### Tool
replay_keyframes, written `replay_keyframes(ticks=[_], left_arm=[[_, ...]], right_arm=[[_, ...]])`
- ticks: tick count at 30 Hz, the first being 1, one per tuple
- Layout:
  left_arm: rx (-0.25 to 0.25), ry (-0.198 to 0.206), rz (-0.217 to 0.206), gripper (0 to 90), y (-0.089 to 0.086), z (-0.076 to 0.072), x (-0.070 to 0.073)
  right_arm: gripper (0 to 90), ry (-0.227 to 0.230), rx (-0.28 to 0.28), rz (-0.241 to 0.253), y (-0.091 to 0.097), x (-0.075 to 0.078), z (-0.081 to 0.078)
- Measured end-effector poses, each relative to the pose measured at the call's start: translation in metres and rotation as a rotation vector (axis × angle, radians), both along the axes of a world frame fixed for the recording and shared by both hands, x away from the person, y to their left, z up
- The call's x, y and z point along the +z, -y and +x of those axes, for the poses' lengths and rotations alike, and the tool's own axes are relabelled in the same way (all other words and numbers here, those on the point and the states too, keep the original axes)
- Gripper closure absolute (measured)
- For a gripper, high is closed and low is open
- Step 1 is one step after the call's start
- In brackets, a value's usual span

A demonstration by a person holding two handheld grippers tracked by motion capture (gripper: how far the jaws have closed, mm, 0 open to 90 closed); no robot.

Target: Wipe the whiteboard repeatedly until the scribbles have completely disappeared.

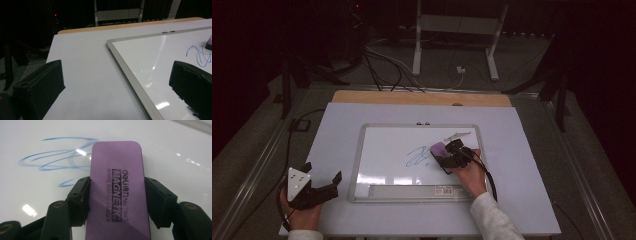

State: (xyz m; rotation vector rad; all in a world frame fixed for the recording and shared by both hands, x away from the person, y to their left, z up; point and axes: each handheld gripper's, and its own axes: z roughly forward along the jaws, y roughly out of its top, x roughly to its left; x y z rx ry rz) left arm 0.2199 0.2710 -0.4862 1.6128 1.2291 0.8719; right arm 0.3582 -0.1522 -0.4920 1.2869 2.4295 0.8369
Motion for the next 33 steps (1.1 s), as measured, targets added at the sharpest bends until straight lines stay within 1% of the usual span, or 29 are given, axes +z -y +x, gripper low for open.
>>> replay_keyframes(ticks=[2, 5, 7, 8, 10, 12, 13, 14, 20, 21, 22, 23, 25, 26, 27, 29, 30, 31, 32, 33], left_arm=[[0.0, 0.0, 0.001, 0.5, 0.0, 0.0, 0.0], [-0.002, 0.002, -0.002, 0.5, 0.0, -0.001, 0.001], [-0.001, 0.004, -0.007, 0.5, -0.001, -0.001, 0.001], [0.001, 0.007, -0.01, 0.5, -0.001, -0.001, 0.001], [0.003, 0.007, -0.009, 0.5, -0.002, -0.002, 0.002], [0.006, 0.009, -0.009, 0.5, -0.002, -0.002, 0.003], [0.008, 0.01, -0.004, 0.5, -0.002, -0.001, 0.003], [0.009, 0.011, -0.001, 0.5, -0.002, -0.001, 0.003], [0.001, 0.011, -0.004, 0.6, -0.001, -0.002, 0.004], [0.0, 0.011, -0.004, 0.6, -0.001, -0.001, 0.004], [-0.001, 0.008, -0.003, 0.5, -0.001, -0.001, 0.004], [-0.001, 0.007, -0.005, 0.5, -0.001, -0.001, 0.004], [-0.001, 0.007, -0.006, 0.5, -0.001, -0.001, 0.004], [0.0, 0.009, -0.007, 0.6, -0.001, -0.001, 0.004], [0.001, 0.008, -0.01, 0.6, -0.001, -0.001, 0.004], [0.002, 0.003, -0.006, 0.6, -0.002, 0.0, 0.004], [0.005, -0.001, -0.005, 0.6, -0.001, 0.0, 0.003], [0.008, -0.002, -0.007, 0.6, -0.001, 0.0, 0.003], [0.011, -0.005, 0.001, 0.6, -0.001, 0.001, 0.003], [0.015, -0.005, 0.008, 0.6, 0.0, 0.001, 0.003]], right_arm=[[41.4, -0.005, 0.045, 0.006, -0.006, 0.0, -0.005], [41.3, -0.008, 0.12, 0.001, -0.017, 0.001, -0.015], [41.4, -0.003, 0.129, -0.01, -0.019, 0.001, -0.015], [41.3, -0.001, 0.12, -0.008, -0.017, 0.001, -0.013], [41.3, 0.008, 0.069, -0.017, -0.011, 0.0, -0.007], [41.3, 0.001, 0.026, -0.004, -0.004, 0.0, -0.001], [41.3, 0.0, 0.024, -0.001, -0.003, 0.0, -0.001], [41.3, 0.005, 0.029, -0.007, -0.004, 0.0, -0.002], [41.3, -0.014, 0.143, 0.007, -0.018, 0.001, -0.016], [41.3, -0.009, 0.148, -0.003, -0.02, 0.001, -0.017], [41.3, -0.01, 0.148, -0.001, -0.02, 0.001, -0.016], [41.3, -0.004, 0.138, -0.01, -0.018, 0.001, -0.015], [41.3, 0.016, 0.091, -0.032, -0.015, 0.001, -0.01], [41.3, 0.023, 0.05, -0.038, -0.01, 0.001, -0.005], [41.3, 0.017, 0.017, -0.027, -0.006, 0.001, -0.001], [41.3, -0.002, -0.007, 0.007, -0.002, 0.0, 0.002], [41.3, 0.005, 0.002, -0.004, -0.004, 0.0, 0.0], [41.3, -0.001, 0.029, 0.006, -0.007, 0.0, -0.002], [41.3, -0.004, 0.057, 0.012, -0.01, 0.0, -0.005], [41.2, 0.0, 0.102, 0.007, -0.016, 0.0, -0.009]])
